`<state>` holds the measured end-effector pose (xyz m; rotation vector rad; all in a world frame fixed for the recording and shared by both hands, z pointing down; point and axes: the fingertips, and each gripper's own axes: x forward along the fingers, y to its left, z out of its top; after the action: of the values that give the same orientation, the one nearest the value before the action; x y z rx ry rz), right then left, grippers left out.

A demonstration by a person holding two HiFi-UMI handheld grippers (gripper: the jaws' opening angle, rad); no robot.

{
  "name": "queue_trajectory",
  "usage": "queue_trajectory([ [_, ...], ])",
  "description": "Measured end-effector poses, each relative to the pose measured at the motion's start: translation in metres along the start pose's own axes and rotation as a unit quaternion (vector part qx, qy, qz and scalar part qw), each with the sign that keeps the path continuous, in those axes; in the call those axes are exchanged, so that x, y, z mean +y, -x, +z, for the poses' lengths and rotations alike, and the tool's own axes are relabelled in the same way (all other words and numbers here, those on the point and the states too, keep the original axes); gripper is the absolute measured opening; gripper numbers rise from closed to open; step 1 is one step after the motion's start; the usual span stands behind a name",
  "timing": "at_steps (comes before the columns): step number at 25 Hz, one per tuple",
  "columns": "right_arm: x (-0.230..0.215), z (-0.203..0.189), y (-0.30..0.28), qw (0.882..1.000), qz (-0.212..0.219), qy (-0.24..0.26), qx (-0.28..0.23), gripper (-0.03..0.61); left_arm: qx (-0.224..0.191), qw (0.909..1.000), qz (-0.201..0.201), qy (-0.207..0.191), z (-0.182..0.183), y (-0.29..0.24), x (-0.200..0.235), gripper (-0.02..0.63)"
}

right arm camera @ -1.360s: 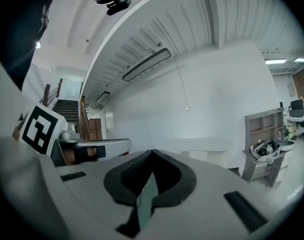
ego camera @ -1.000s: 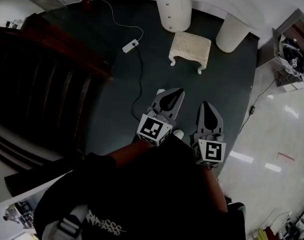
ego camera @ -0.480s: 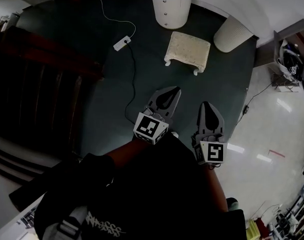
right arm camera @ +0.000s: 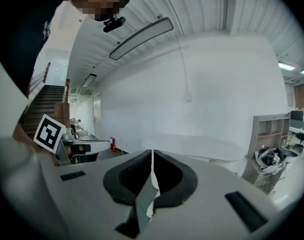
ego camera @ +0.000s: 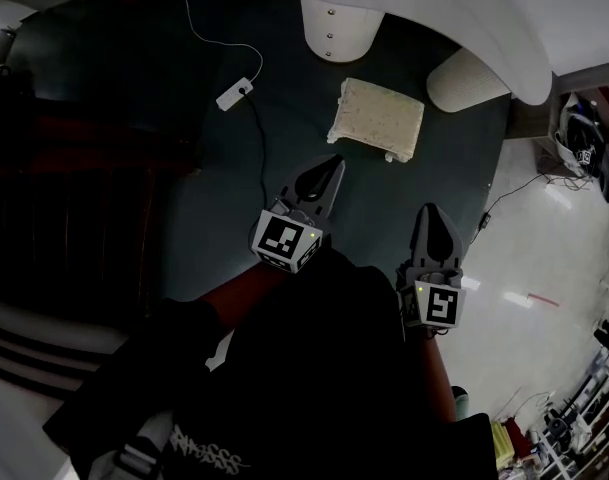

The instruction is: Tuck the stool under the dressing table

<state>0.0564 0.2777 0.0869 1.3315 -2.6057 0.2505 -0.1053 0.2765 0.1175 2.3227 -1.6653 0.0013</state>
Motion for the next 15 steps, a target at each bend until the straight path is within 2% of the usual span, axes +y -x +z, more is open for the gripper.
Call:
queue_trajectory([
  [6, -0.026, -0.002, -0.042, 0.999, -0.042, -0.015, 0.022, 0.04, 0.012, 0.9999, 0.001, -0.004, 0.001, -0.029, 0.059, 0.018],
  [10, -0.038, -0.016, -0.063, 0.998, -0.019, 0.017, 0.058, 0.04, 0.023, 0.9997, 0.004, 0.003, -0.011, -0.054, 0.067, 0.018],
  [15, -0.059, -0.03, -0.093, 0.999, -0.01, -0.001, 0.052, 0.04, 0.043, 0.999, 0.015, 0.005, -0.035, -0.078, 0.073, 0.018],
])
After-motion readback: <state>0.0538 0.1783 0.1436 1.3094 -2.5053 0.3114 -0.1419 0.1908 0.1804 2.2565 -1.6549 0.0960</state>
